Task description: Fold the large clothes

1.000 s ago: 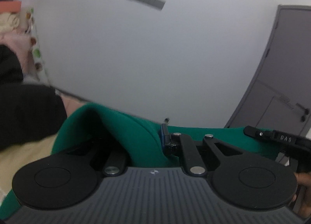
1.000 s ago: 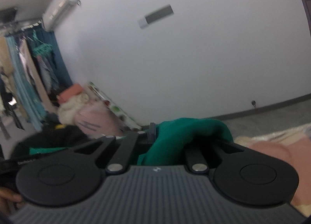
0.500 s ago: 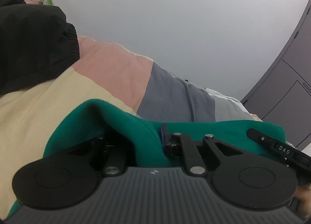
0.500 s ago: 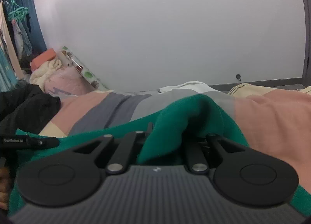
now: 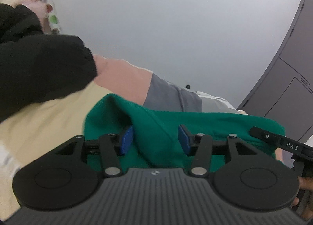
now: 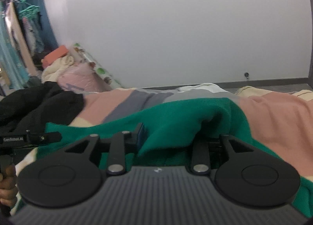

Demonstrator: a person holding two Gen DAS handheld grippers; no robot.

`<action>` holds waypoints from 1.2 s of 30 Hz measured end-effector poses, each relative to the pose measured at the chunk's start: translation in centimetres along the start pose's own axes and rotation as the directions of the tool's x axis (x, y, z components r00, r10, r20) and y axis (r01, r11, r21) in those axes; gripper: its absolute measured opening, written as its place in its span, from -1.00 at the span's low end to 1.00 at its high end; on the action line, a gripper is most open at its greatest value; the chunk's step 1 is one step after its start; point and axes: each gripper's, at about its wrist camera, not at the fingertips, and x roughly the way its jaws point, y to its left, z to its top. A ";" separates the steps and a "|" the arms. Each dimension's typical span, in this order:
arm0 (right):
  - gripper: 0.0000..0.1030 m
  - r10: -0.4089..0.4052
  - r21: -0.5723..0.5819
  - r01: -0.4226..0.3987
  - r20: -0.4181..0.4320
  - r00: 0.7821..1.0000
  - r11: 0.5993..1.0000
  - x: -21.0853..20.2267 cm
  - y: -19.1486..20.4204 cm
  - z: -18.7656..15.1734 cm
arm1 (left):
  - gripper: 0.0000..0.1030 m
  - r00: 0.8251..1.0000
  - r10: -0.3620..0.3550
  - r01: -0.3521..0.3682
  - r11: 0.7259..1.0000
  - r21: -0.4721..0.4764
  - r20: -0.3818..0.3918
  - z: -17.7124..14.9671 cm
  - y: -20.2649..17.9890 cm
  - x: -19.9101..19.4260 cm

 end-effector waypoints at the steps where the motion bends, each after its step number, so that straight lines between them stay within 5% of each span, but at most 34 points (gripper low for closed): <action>1: -0.32 0.001 -0.013 -0.001 0.002 1.000 1.000 -1.0 0.5 -0.1 | 0.09 1.000 0.006 -0.006 1.000 0.005 0.010 -0.3 -0.2 -1.5; 3: -0.21 0.007 -0.029 -0.008 -0.008 1.000 1.000 -2.8 1.5 -0.4 | 0.09 1.000 0.015 -0.016 1.000 0.015 0.027 -1.1 -0.5 -4.5; 5: 0.37 0.017 -0.046 -0.018 -0.027 0.999 0.999 -4.2 2.7 -0.9 | 0.09 0.999 0.021 -0.022 1.000 0.015 0.043 -2.0 -0.9 -7.6; 7: 0.53 0.022 -0.071 -0.022 -0.005 1.000 0.997 -6.1 3.6 -1.4 | 0.09 0.998 0.028 -0.029 1.000 0.007 0.054 -3.2 -1.2 -10.6; 13: 0.53 0.040 -0.111 -0.036 0.035 0.999 0.993 -13.1 6.4 -3.3 | 0.09 0.996 0.060 -0.058 0.998 -0.031 0.061 -7.5 -1.4 -18.3; 21: 0.53 0.005 -0.110 0.000 0.038 0.999 0.994 -22.1 7.7 -8.5 | 0.09 0.991 0.131 -0.130 0.990 -0.053 0.020 -13.8 -1.2 -23.2; 27: 0.53 -0.049 -0.083 0.045 -0.045 0.998 0.996 -23.5 8.3 -13.3 | 0.09 0.980 0.198 -0.199 0.980 -0.030 -0.027 -16.8 0.2 -24.2; 30: 0.53 -0.015 -0.050 0.009 -0.127 0.992 0.999 -22.6 9.2 -15.4 | 0.09 0.970 0.243 -0.244 0.970 -0.023 -0.019 -16.9 1.2 -24.5; 36: 0.53 0.069 -0.166 -0.102 -0.194 0.979 0.981 -21.7 13.0 -18.3 | 0.10 0.938 0.341 -0.345 0.937 -0.063 -0.071 -16.6 4.7 -22.7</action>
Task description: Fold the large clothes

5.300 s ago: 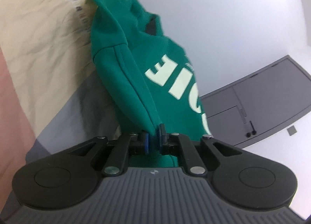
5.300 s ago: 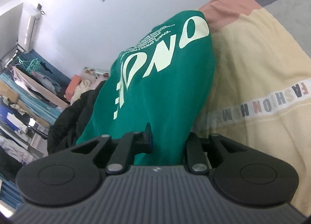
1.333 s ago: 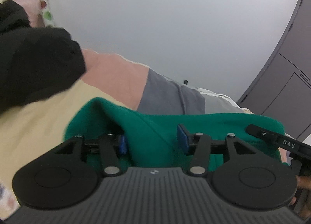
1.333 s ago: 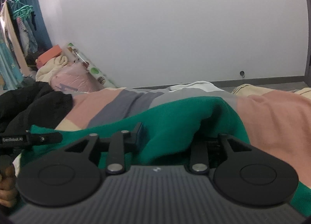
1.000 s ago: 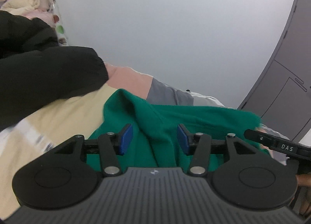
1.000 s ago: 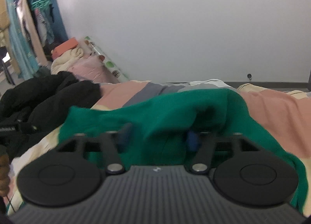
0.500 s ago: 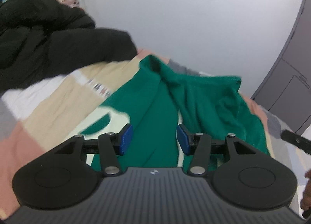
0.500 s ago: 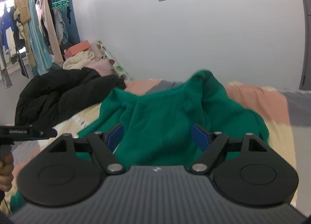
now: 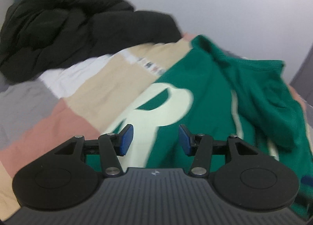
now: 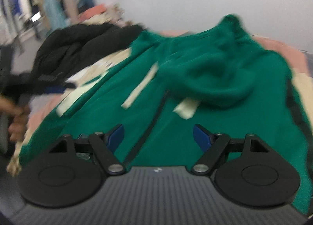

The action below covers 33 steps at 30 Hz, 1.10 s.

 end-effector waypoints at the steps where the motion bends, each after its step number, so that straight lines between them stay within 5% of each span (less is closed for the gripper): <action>1: 0.53 0.015 -0.025 -0.015 -0.019 1.000 1.000 0.7 0.6 -0.3 | 0.10 1.000 0.007 -0.007 1.000 -0.010 -0.017 0.0 0.4 0.6; 10: 0.47 -0.074 -0.187 0.039 -0.185 0.980 0.982 5.0 2.9 -2.9 | 0.31 0.997 -0.023 0.021 1.000 -0.023 -0.071 -0.6 0.8 1.8; 13: -0.28 -0.091 -0.185 0.055 -0.190 0.978 0.981 4.8 2.8 -2.8 | 0.38 0.996 -0.035 0.035 0.999 -0.010 -0.078 -0.7 0.7 1.8; 14: -0.39 -0.077 -0.179 0.043 -0.192 0.978 0.983 4.5 2.7 -2.8 | 0.39 0.996 -0.033 0.032 0.999 -0.008 -0.086 -0.8 0.7 1.9; 18: -0.67 -0.065 -0.159 0.039 -0.163 0.985 0.987 3.1 2.7 -2.2 | 0.39 0.994 -0.016 0.018 1.000 0.016 -0.112 -1.4 0.6 2.3; 19: -0.90 -0.066 -0.147 0.043 -0.153 0.986 0.988 2.6 2.6 -2.0 | 0.39 0.993 -0.008 0.012 0.999 0.037 -0.114 -1.5 0.4 2.4; 23: -0.91 -0.104 -0.101 0.092 -0.116 0.988 0.991 0.7 1.3 -1.4 | 0.36 0.992 0.037 -0.026 0.995 0.098 -0.117 -2.0 -0.2 3.0; 25: -0.91 -0.129 -0.086 0.121 -0.092 0.987 0.989 0.0 0.4 -0.9 | 0.19 0.992 0.068 -0.053 0.989 0.134 -0.105 -2.2 -0.5 3.3; 27: -0.91 -0.148 -0.053 0.145 -0.063 0.987 0.988 -0.7 -1.0 0.2 | -0.19 0.991 0.100 -0.084 0.982 0.167 -0.090 -2.3 -0.5 3.4; 30: -0.91 -0.211 0.007 0.211 -0.001 0.977 0.977 -2.7 -3.8 2.2 | -0.65 0.994 0.044 -0.032 0.992 0.124 -0.096 -1.6 0.6 2.9; 33: -0.91 -0.279 0.089 0.275 0.039 0.959 0.957 -4.9 -7.5 4.1 | -0.87 0.996 0.002 0.004 0.998 0.070 -0.086 -0.5 1.7 1.9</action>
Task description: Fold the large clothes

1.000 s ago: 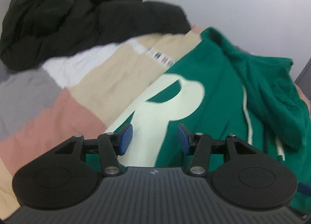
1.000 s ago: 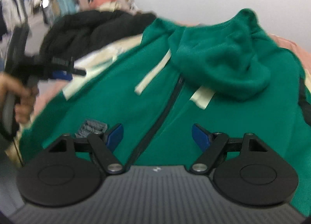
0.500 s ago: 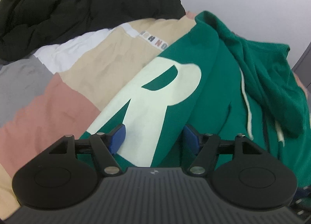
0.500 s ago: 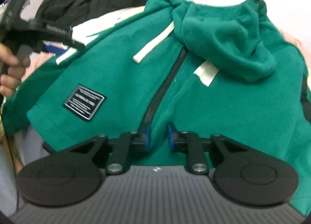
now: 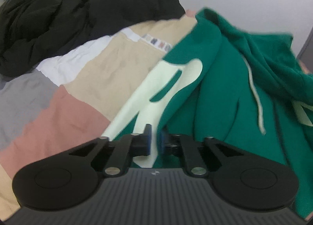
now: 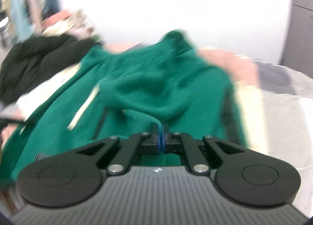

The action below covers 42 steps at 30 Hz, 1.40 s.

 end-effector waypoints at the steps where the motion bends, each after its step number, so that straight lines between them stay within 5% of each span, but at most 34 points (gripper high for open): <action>1: -0.91 -0.020 0.024 0.019 0.013 1.000 1.000 -0.4 -1.4 0.8 | -0.89 1.000 -0.009 0.009 1.000 -0.026 0.013 0.4 0.5 -0.5; 9: -0.91 -0.174 0.081 0.165 0.113 0.978 0.983 -3.3 -9.8 6.2 | -0.93 0.990 0.018 0.012 0.979 -0.205 0.141 5.9 5.5 -3.9; 15: -0.92 -0.294 0.107 0.280 0.163 0.942 0.954 -3.8 -15.6 10.4 | -0.93 0.973 0.100 -0.056 0.976 -0.210 0.206 12.7 7.7 -4.8; 20: -0.92 -0.422 0.136 0.405 0.144 0.895 0.904 -1.2 -21.3 11.8 | -0.92 0.961 0.179 -0.138 0.971 -0.195 0.209 16.8 8.8 -1.6; 25: -0.91 -0.514 0.151 0.503 0.050 0.856 0.851 4.5 -26.9 10.2 | -0.91 0.951 0.267 -0.249 0.961 -0.123 0.159 17.2 9.4 5.4; 30: -0.90 -0.509 0.183 0.505 -0.030 0.860 0.843 10.4 -30.7 6.2 | -0.90 0.957 0.261 -0.248 0.963 -0.109 0.128 16.4 10.8 10.3; 34: -0.88 -0.479 0.201 0.471 -0.008 0.878 0.859 12.5 -31.2 3.6 | -0.89 0.965 0.241 -0.225 0.964 -0.142 0.105 15.9 11.5 11.9; 37: -0.83 -0.453 0.272 0.430 0.025 0.891 0.861 12.4 -31.7 2.9 | -0.70 0.960 0.255 -0.241 0.962 -0.128 0.111 15.7 11.5 12.0; 42: -0.80 -0.416 0.325 0.372 0.073 0.907 0.869 11.0 -31.9 2.9 | 0.20 0.946 0.296 -0.277 0.949 -0.150 0.129 14.7 11.4 10.2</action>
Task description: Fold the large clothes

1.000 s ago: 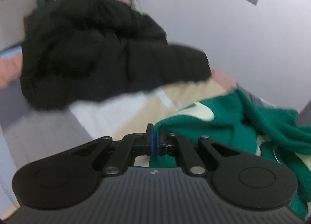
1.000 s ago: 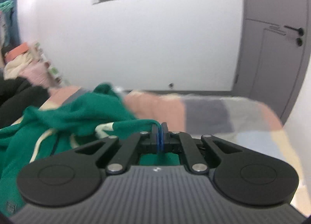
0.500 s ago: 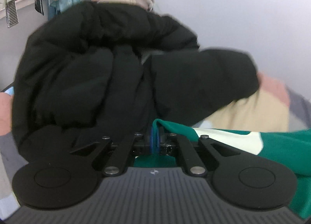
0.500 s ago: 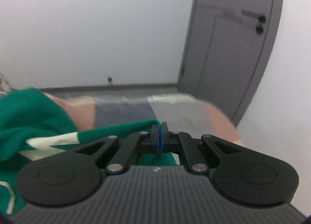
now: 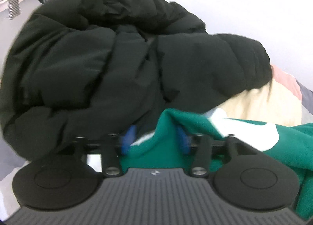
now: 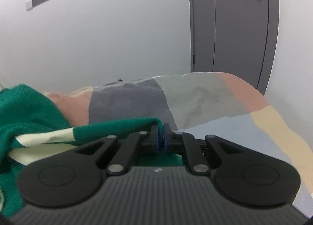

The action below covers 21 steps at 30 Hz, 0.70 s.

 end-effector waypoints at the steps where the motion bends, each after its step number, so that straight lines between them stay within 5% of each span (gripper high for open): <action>1: -0.69 0.006 0.013 -0.006 0.001 1.000 1.000 -0.6 0.0 0.2 | 0.21 1.000 0.001 -0.001 1.000 -0.004 0.003 0.0 0.2 -0.5; 4: 0.20 0.026 0.047 -0.027 0.022 0.999 0.999 -2.7 0.0 1.0 | 0.23 1.000 -0.015 0.015 1.000 -0.011 0.025 -0.4 0.0 -3.3; 5: 0.35 0.039 0.050 -0.041 0.039 0.998 0.998 -3.6 0.1 1.2 | 0.24 0.999 -0.018 0.018 1.000 -0.004 0.036 -0.5 -0.1 -4.3; 12: 0.40 0.216 0.032 -0.220 0.088 0.972 0.975 -8.2 4.2 3.1 | 0.25 0.986 -0.154 0.156 0.987 -0.025 0.068 -1.5 -2.2 -10.5; 21: 0.40 0.389 0.089 -0.389 0.014 0.921 0.917 -6.2 14.4 2.5 | 0.25 0.933 -0.360 0.360 0.933 -0.012 0.012 -4.8 -8.3 -14.8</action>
